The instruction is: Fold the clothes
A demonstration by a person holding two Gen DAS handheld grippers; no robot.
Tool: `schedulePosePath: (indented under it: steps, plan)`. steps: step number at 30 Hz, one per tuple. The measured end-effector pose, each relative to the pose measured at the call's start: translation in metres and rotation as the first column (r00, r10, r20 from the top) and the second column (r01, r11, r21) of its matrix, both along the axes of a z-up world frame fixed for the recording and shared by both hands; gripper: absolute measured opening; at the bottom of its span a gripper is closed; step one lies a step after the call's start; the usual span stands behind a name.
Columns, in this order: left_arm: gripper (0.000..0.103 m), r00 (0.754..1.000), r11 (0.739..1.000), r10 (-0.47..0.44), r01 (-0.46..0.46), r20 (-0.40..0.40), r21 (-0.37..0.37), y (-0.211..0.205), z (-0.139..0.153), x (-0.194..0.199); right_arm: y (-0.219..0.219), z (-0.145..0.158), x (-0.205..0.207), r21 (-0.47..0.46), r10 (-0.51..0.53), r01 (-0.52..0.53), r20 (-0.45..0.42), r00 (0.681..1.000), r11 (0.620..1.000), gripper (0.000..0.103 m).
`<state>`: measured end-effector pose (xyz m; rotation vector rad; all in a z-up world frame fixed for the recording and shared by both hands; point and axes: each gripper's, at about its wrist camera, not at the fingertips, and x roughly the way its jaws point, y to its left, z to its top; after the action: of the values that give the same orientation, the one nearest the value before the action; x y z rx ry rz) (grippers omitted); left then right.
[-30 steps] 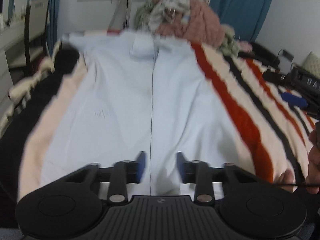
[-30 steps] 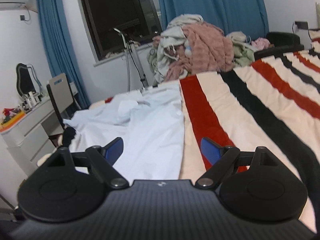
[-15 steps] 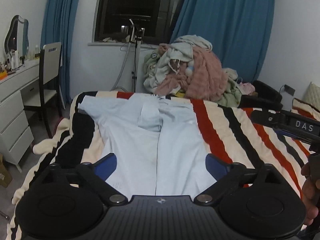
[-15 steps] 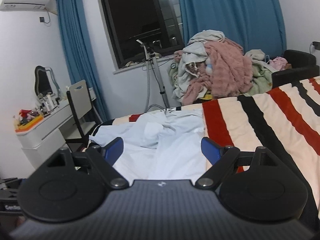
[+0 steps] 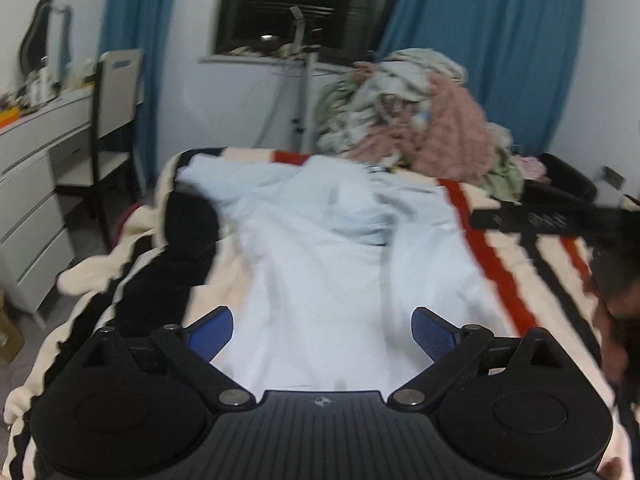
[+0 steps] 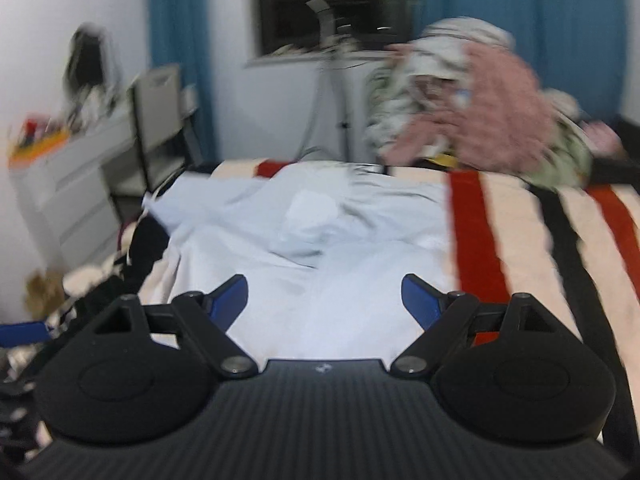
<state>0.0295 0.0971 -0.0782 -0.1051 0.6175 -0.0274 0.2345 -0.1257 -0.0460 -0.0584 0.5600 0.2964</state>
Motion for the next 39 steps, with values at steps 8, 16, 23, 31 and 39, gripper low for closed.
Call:
schedulePosePath:
  steps: [8,16,23,31,39]
  plan:
    - [0.097,0.995,0.99,0.097,-0.096,0.009,-0.104,0.072,-0.034,0.038,0.135,-0.058,0.121,-0.002,0.252,-0.252,-0.047,0.967,0.968,0.07]
    - [0.097,0.989,0.964,0.148,-0.143,0.007,-0.223,0.107,-0.066,0.067,0.259,-0.096,0.2,0.045,0.459,-0.458,-0.009,0.888,0.888,0.07]
    - [0.094,0.979,0.961,0.199,-0.203,-0.041,-0.19,0.112,-0.089,0.081,0.281,-0.109,0.234,0.129,0.383,-0.382,0.014,0.923,0.915,0.015]
    - [0.095,0.99,0.976,0.138,-0.132,0.022,-0.173,0.09,-0.083,0.072,0.204,-0.045,0.221,0.192,0.207,-0.238,0.172,0.963,0.952,0.006]
    - [0.095,0.996,0.977,0.08,-0.071,0.036,-0.199,0.063,-0.072,0.053,0.05,-0.015,0.194,0.303,-0.257,0.17,0.274,0.927,0.938,0.006]
